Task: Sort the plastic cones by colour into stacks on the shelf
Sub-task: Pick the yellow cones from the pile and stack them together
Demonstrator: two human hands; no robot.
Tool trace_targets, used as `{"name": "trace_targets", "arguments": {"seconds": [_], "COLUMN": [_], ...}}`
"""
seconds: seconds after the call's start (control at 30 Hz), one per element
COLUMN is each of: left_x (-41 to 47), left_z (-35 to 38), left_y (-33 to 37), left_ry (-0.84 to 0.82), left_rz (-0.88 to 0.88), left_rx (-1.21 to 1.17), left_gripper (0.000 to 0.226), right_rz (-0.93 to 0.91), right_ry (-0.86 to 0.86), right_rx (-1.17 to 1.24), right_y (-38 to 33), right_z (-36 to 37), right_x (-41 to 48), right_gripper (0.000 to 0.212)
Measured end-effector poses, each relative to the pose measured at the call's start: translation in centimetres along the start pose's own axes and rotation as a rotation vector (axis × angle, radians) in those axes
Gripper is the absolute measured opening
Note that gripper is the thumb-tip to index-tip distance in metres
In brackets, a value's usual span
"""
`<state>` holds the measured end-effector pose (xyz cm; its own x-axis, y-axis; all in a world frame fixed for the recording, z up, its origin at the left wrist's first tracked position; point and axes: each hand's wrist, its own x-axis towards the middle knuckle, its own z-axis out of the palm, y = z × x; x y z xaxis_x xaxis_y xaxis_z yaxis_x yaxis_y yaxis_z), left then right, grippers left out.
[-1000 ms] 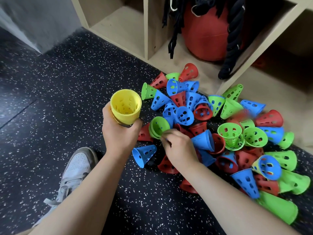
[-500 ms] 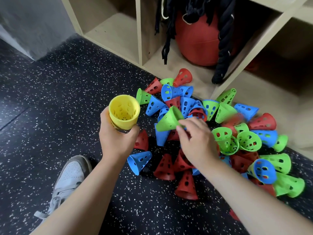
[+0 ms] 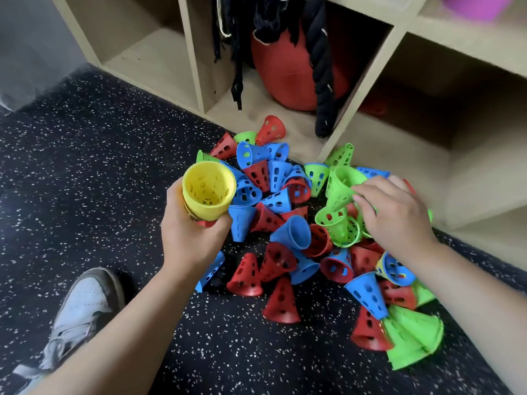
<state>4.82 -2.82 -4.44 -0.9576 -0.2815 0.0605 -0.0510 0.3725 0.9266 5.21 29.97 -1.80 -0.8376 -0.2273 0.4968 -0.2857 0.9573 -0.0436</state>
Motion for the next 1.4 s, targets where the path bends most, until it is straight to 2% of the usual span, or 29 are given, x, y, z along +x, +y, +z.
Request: {"name": "trace_targets", "arguments": {"seconds": [0.1,0.2,0.23,0.37,0.47,0.7,0.97,1.13,1.23,1.4], "left_x": [-0.7,-1.2,-1.3,-1.8,-2.0,-2.1,-2.5,-1.7,-0.7,0.9], "left_z": [0.8,1.2,1.4,2.3,3.7,8.5,12.2,12.6,12.3,13.1], "left_y": [0.5,1.2,1.5,3.1,4.6,10.8,19.8,24.0,26.5,31.4], "left_ry": [-0.050,-0.097,-0.109,-0.147,-0.190,-0.327,-0.411,-0.463,-0.469,-0.340], "left_rz": [0.031,0.051,0.057,0.088,0.123,0.221,0.365,0.441,0.416,0.502], "left_rx": [0.017,0.028,0.026,-0.012,-0.037,-0.081,-0.136,-0.103,-0.089,-0.042], "left_gripper": [0.072,0.071,0.071,0.067,0.069,0.072,0.071,0.080,0.088,0.082], "right_rz": [-0.023,0.034,0.078,0.233,0.299,0.217,0.044,-0.012,0.057,0.238], "right_ry": [-0.102,-0.375,-0.412,-0.219,-0.157,-0.065,-0.016,0.269,0.374,0.336], "right_rx": [0.003,0.037,0.066,0.240,0.415,0.626,0.609,0.420,0.364,0.508], "right_y": [0.8,0.8,0.9,1.5,2.3,2.3,4.2,6.3,7.1,8.8], "right_z": [0.4,0.6,0.3,-2.4,-5.1,-12.5,-18.0,-18.3,-18.5,-19.1], "right_x": [-1.4,-1.9,-1.7,0.3,2.4,6.9,7.3,6.5,6.9,8.5], "right_gripper": [0.012,0.026,0.031,0.028,0.025,0.033,0.040,0.031,0.043,0.083]}}
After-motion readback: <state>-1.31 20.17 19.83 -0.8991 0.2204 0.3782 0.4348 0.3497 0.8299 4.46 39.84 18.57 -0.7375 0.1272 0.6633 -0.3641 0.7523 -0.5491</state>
